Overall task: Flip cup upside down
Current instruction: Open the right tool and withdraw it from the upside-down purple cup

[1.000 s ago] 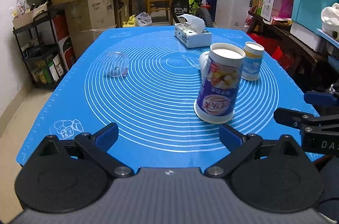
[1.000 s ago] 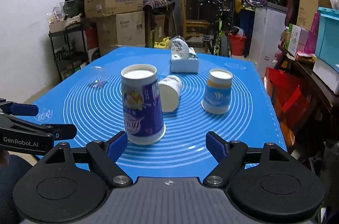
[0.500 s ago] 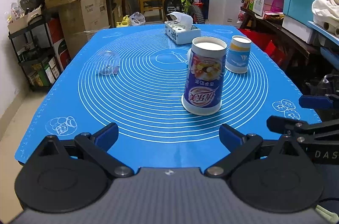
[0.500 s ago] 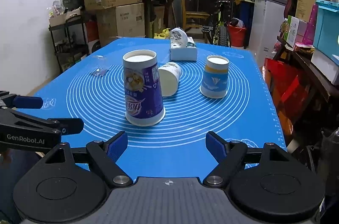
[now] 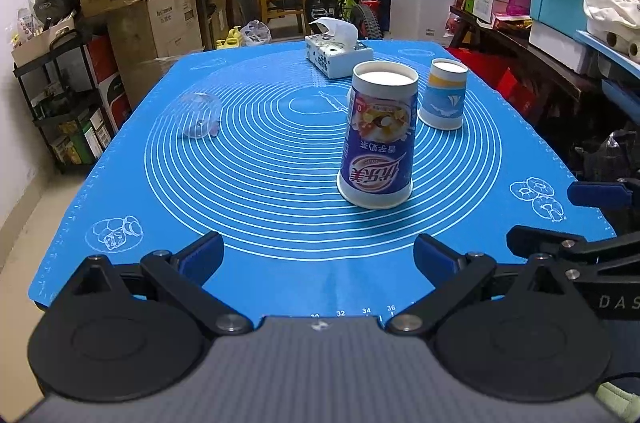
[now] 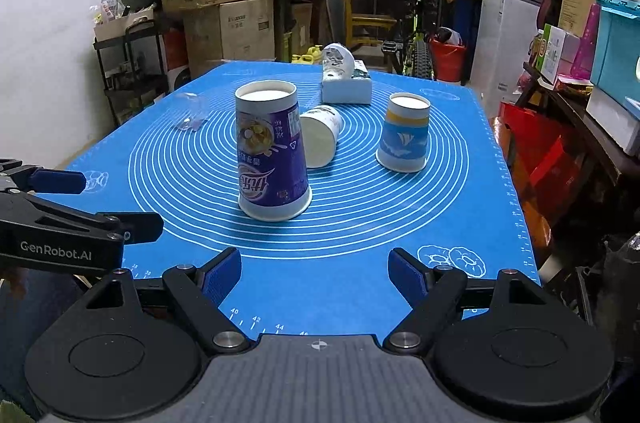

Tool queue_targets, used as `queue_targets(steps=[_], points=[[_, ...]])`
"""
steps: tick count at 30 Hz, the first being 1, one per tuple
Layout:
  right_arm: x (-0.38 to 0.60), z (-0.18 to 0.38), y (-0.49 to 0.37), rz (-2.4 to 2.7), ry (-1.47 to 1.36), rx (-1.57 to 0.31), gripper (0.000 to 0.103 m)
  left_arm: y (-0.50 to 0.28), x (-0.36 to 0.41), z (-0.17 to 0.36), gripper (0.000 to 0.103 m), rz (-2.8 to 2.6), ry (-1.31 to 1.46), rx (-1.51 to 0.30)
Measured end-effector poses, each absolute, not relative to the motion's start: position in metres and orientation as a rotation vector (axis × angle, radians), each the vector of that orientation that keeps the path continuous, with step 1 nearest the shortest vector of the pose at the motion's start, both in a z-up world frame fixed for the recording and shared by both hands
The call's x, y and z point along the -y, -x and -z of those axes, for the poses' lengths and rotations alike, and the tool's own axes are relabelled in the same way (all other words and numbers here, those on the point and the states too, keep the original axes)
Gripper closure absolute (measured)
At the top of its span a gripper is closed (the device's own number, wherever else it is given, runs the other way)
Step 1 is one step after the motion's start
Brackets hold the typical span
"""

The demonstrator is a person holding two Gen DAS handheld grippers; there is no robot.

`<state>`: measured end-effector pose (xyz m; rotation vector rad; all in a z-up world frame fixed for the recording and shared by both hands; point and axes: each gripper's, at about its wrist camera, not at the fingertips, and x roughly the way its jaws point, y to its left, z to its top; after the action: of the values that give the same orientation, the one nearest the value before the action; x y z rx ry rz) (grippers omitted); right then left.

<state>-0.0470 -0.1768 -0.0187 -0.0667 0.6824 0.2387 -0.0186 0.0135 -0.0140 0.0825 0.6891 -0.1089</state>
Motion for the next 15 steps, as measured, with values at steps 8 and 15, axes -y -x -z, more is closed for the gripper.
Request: queue_targets(steps=[8,15], points=[[0.1775,0.0184,0.0520,-0.238,0.079,-0.688,0.020,0.0195,-0.0112,0.0156,0.003,0.111,-0.084,-0.695],[0.1774,0.0185,0.0520,-0.238,0.078,-0.688,0.020,0.0195,-0.0119,0.0160,0.003,0.111,-0.085,-0.697]])
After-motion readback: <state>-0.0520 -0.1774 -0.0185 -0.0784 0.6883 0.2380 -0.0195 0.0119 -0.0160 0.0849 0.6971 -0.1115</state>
